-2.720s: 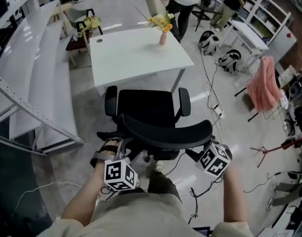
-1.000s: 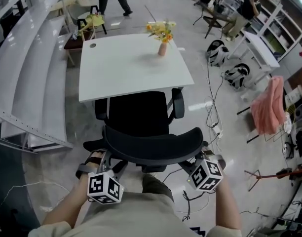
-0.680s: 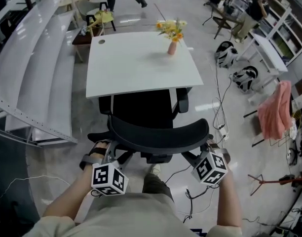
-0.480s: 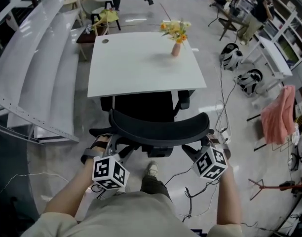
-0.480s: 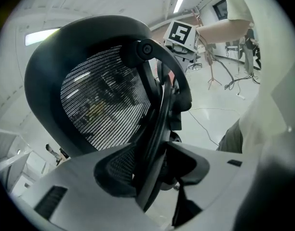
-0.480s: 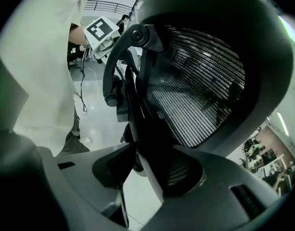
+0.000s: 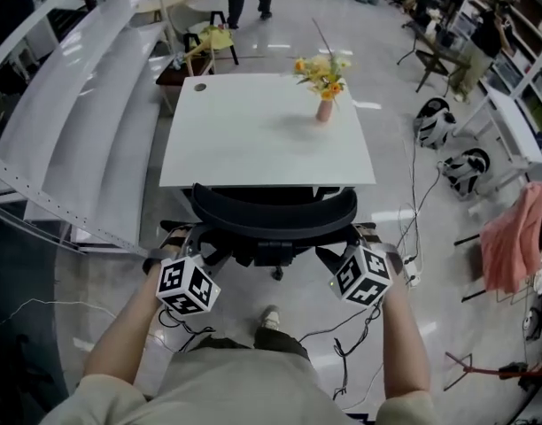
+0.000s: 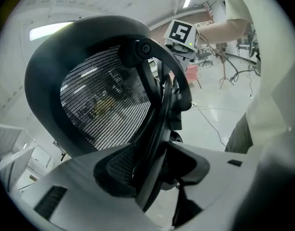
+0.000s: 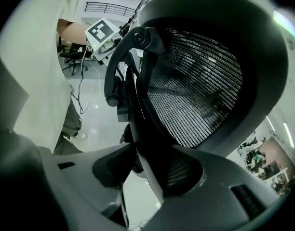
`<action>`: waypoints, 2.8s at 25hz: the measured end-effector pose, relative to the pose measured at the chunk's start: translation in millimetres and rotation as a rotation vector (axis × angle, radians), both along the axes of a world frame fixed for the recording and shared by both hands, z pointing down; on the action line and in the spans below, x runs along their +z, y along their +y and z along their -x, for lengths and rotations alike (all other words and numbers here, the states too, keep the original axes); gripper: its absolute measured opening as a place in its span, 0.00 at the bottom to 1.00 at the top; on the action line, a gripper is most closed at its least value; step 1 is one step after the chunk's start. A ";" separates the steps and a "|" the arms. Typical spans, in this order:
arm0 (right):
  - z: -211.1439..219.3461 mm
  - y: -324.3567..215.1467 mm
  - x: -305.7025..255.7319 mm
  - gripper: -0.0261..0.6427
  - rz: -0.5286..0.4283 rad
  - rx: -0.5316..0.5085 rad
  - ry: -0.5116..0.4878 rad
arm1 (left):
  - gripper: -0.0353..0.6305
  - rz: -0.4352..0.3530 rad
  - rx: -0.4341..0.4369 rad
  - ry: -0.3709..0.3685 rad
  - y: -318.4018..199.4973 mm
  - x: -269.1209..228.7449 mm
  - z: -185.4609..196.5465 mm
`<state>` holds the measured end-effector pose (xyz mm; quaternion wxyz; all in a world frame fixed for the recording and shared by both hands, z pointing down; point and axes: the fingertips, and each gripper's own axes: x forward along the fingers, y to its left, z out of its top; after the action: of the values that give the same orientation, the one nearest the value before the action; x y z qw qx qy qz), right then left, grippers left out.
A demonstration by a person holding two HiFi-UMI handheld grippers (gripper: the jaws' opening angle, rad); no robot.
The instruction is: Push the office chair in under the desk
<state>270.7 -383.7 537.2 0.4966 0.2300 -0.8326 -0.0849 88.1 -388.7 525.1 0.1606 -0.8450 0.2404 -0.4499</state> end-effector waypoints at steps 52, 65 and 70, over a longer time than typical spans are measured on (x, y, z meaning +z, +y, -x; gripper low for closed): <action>23.5 -103.4 -29.1 0.25 -0.139 0.164 -0.074 | 0.38 -0.055 -0.186 0.209 -104.5 -35.5 24.1; 49.2 -65.9 -204.3 0.14 -0.439 0.304 -0.621 | 0.31 -0.298 -0.126 0.405 -59.2 -179.9 20.8; 52.9 -48.8 -266.3 0.09 -0.527 0.365 -0.804 | 0.26 -0.462 -0.089 0.511 -46.0 -248.4 21.2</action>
<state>217.8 -432.5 270.9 0.0689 0.5033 -0.8545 -0.1085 66.9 -434.7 276.7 0.2625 -0.8604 0.4049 -0.1639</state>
